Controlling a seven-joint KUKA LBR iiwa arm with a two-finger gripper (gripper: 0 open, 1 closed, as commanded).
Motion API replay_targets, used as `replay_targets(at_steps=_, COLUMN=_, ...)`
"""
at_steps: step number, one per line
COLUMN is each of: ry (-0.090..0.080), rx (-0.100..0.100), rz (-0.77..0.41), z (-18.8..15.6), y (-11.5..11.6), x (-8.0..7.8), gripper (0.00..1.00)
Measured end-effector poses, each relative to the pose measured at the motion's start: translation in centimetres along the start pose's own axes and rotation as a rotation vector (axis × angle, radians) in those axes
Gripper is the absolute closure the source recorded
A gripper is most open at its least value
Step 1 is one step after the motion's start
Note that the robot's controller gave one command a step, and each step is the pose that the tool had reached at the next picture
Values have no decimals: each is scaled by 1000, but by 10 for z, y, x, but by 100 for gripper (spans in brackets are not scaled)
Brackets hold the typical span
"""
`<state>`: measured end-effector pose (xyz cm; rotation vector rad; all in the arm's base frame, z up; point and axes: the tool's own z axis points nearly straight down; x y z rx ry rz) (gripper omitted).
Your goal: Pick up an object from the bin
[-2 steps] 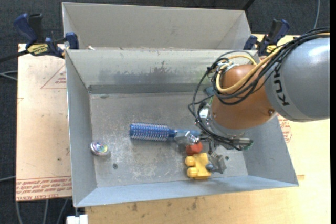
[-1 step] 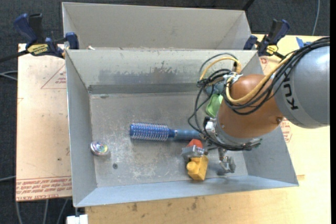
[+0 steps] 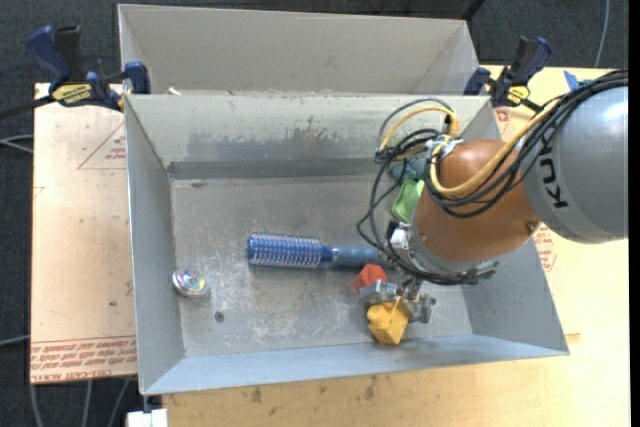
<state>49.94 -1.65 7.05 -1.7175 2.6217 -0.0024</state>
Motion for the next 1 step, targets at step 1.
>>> replay_targets(at_steps=1, ry=-2, rx=4, rz=125, z=-237, y=11, x=-54, gripper=100)
